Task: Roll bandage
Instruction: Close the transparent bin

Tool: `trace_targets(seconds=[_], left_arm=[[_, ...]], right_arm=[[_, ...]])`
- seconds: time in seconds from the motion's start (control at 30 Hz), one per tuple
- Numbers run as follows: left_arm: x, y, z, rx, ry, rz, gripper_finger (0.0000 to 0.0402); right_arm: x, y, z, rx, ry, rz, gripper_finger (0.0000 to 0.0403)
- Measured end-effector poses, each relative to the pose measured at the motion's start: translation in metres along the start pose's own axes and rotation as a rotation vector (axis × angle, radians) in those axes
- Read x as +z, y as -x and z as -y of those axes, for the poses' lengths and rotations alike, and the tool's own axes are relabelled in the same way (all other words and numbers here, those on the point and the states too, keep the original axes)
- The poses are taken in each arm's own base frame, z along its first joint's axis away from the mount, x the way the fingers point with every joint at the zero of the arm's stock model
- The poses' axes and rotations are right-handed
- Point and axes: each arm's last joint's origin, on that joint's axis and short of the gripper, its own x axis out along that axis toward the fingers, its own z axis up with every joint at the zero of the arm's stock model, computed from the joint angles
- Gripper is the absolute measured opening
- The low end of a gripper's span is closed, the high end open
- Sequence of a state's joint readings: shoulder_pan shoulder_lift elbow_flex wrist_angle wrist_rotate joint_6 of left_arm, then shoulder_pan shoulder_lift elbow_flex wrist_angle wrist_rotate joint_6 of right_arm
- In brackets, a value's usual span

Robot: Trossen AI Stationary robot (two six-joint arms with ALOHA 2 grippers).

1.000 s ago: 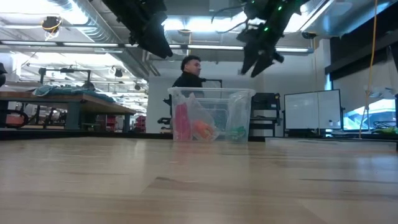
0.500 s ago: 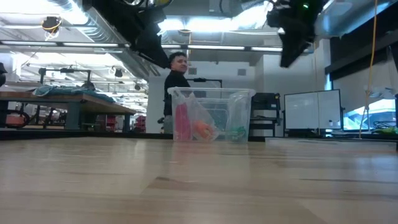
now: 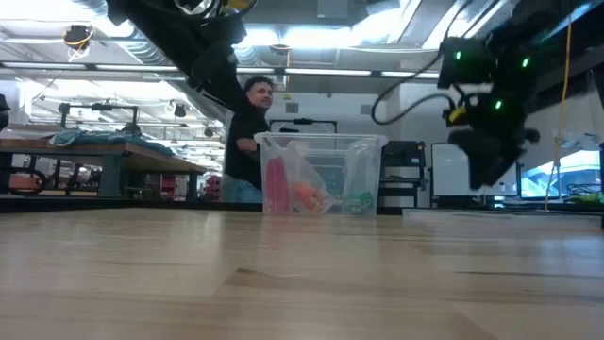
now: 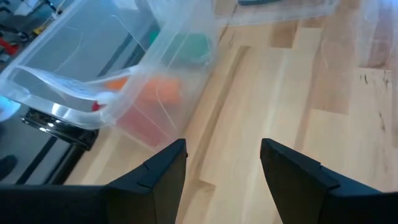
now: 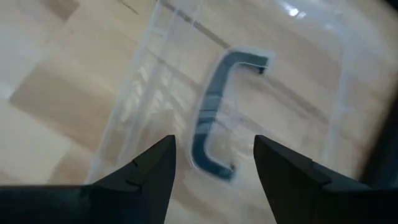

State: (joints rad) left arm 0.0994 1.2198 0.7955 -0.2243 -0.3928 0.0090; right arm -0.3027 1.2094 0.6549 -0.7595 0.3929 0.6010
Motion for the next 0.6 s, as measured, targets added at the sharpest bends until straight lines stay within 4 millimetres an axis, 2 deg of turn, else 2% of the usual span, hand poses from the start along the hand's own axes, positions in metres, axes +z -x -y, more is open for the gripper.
trace_targets(seconds=[0.1,0.27,0.6], left_arm=[[-0.001,0.001,0.003,-0.010,0.013,0.000,0.0198],[-0.001,0.003,0.008,-0.026,0.020,0.008,0.0198],[-0.001,0.007,0.019,-0.064,0.057,0.012,0.0198]], right_arm=[[-0.002,-0.017,0.007,0.033,-0.048,-0.001,0.0218],[-0.003,-0.033,0.015,0.107,-0.072,0.002,0.0218],[-0.016,-0.063,0.017,0.167,-0.088,0.051,0.0218]])
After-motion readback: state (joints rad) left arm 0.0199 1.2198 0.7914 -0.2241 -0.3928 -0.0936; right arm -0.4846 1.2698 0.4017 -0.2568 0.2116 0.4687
